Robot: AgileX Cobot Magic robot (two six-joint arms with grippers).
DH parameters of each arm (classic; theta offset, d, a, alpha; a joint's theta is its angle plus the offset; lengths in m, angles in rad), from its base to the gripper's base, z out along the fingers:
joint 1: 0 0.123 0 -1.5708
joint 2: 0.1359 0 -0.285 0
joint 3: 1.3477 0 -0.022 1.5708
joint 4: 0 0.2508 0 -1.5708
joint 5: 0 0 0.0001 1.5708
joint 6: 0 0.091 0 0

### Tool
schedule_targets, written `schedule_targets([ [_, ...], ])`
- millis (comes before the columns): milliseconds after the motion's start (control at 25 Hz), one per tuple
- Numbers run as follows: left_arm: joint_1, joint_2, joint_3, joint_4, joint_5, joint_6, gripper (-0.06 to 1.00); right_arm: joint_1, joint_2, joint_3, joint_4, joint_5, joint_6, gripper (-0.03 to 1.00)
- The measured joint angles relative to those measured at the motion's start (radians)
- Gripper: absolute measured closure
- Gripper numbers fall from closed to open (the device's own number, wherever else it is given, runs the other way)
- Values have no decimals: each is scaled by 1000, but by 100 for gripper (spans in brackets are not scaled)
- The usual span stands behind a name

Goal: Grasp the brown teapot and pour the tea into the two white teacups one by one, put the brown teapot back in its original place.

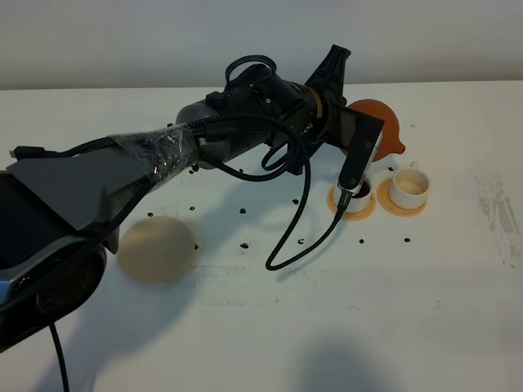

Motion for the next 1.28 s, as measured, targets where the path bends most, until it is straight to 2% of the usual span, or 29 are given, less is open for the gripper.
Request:
schedule_targets([
  [1280,-26,29,0,185,-81,3,86,0,0,0,0,0,0,51],
])
